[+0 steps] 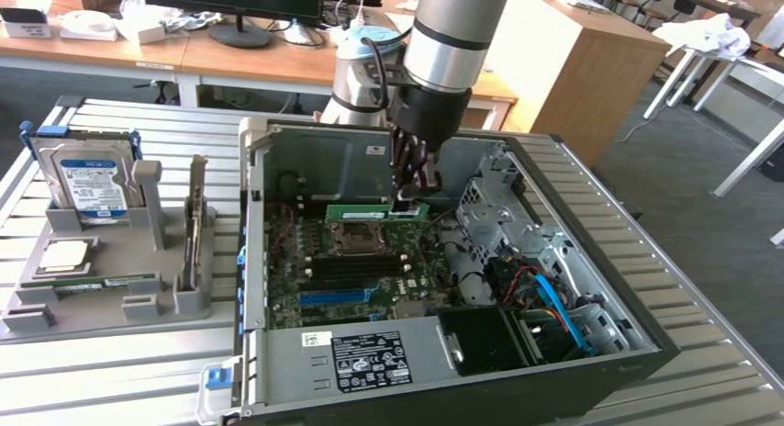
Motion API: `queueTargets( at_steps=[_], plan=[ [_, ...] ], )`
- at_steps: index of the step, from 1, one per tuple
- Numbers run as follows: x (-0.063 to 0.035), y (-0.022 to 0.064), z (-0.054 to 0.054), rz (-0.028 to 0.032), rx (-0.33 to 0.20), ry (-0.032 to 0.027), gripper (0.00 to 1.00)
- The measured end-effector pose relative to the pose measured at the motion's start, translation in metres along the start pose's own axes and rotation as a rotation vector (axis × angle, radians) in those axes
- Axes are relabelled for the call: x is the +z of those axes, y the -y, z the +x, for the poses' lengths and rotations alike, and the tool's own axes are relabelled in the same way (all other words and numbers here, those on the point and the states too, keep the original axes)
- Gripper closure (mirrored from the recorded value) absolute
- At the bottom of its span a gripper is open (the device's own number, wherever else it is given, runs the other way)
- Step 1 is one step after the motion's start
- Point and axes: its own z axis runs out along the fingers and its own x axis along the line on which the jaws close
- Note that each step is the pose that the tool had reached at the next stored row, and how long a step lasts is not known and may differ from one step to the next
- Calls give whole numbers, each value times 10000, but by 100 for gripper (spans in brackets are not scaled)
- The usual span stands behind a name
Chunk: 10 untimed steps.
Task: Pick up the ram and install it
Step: 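Insert the ram into the slot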
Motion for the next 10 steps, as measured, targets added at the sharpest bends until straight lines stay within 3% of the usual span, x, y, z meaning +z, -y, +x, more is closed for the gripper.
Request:
queueTargets(
  at_steps=[10],
  plan=[
    [55, 0, 2, 3, 0, 141, 88]
  ],
)
